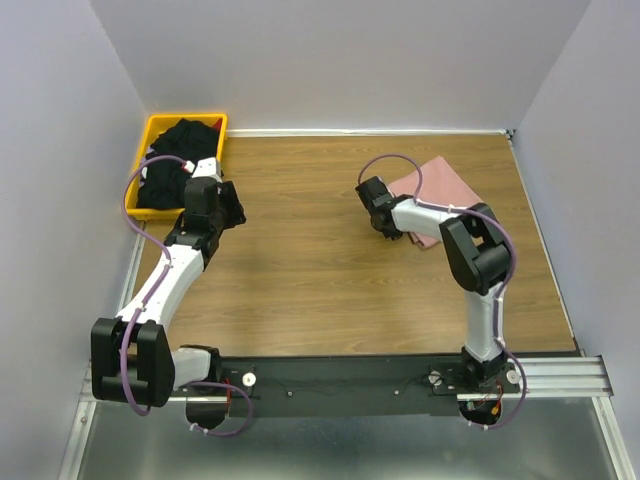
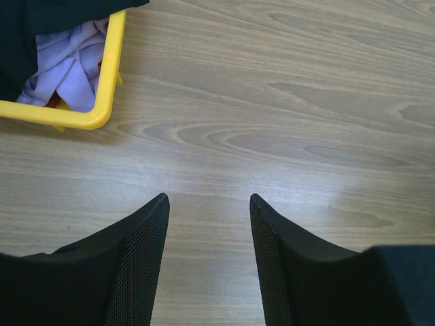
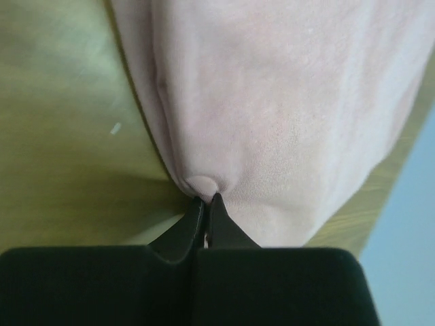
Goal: Fold and stack the t-shirts
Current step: Neatly place the folded tshirt to the corner
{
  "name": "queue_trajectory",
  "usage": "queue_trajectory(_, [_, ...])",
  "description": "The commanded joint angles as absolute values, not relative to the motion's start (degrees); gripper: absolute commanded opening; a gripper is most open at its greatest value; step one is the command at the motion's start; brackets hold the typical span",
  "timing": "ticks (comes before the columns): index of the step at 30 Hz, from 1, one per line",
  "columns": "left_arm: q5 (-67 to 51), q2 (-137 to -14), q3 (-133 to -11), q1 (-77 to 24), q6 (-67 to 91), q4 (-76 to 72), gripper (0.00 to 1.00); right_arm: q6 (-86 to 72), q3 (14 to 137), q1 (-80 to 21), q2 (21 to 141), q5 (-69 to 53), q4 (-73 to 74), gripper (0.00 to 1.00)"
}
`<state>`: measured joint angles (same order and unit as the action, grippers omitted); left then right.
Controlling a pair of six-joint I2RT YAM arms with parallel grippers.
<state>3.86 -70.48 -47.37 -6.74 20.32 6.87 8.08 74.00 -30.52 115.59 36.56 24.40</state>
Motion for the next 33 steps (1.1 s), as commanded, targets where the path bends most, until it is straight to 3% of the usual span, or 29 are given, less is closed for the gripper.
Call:
queue_trajectory(1, [3.16,-69.96,-47.02,-6.33,19.51,5.98,0.58,15.72,78.30,-28.22,124.43,46.57,20.49,0.01])
queue_trajectory(20, [2.11,-74.18,-45.97,-6.33,20.04,3.78,0.58,25.40,121.70,-15.03,151.95,48.51,15.65,0.01])
queue_trajectory(24, [1.76,-75.41,-46.14,-6.33,19.95,3.69,0.58,25.57,127.60,-13.36,155.38,49.74,14.94,0.02])
queue_trajectory(33, [0.97,-76.20,-45.97,-6.42,19.78,2.99,0.57,26.98,127.88,-9.67,156.53,49.40,12.04,0.09])
